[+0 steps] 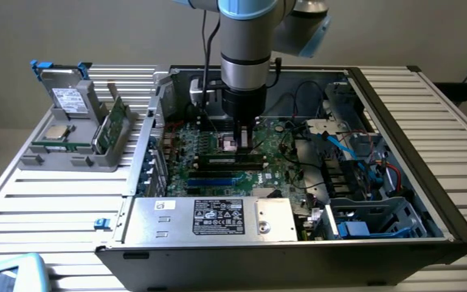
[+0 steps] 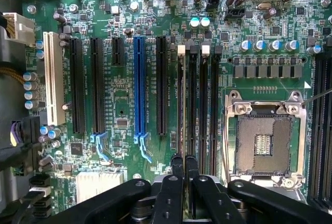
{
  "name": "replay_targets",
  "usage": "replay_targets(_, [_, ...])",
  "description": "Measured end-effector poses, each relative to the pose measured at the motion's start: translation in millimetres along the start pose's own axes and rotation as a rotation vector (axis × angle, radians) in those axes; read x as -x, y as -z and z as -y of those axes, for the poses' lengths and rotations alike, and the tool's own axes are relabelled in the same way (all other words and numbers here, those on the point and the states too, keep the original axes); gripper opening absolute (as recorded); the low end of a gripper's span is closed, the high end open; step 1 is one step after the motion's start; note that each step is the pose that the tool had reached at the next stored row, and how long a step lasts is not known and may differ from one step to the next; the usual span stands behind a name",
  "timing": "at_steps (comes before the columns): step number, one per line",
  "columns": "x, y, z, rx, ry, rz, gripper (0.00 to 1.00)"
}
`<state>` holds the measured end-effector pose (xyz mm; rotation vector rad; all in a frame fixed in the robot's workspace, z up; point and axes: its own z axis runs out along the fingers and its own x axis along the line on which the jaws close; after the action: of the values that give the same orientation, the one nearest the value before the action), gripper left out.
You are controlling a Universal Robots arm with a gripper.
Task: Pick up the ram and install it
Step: 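Insert the ram into the slot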
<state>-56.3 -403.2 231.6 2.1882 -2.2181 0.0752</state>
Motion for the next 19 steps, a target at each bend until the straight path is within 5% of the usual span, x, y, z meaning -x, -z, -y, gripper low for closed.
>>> replay_targets(19, [-0.7, -2.6, -0.4, -0.0017, 0.000, -0.0001, 0.13])
